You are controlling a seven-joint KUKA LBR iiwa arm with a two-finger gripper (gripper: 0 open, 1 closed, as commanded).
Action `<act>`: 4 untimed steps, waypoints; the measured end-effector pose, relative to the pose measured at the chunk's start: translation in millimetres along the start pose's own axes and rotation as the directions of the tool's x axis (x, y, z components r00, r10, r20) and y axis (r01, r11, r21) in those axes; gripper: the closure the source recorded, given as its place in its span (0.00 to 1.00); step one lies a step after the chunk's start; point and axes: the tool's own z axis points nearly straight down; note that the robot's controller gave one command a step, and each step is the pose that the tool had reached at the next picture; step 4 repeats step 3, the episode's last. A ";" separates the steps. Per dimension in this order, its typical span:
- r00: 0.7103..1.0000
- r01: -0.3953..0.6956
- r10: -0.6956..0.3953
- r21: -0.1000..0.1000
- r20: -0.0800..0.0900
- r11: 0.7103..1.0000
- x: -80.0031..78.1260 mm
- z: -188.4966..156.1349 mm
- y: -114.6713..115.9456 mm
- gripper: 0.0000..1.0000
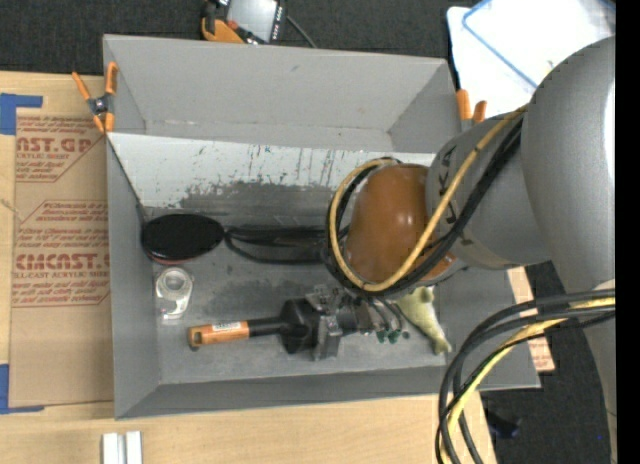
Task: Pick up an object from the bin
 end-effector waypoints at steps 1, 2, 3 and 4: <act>1.000 0.001 -0.001 0.000 -0.004 1.000 1.7 -13.9 0.5 1.00; 1.000 0.001 -0.001 0.000 -0.002 1.000 1.3 -31.0 0.9 1.00; 1.000 0.001 -0.001 0.000 -0.003 1.000 1.5 -38.3 1.1 1.00; 1.000 0.001 -0.001 0.000 -0.003 1.000 1.5 -38.3 1.1 1.00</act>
Offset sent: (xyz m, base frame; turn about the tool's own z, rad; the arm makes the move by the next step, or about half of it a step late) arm -0.0017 0.0002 0.0329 -0.0006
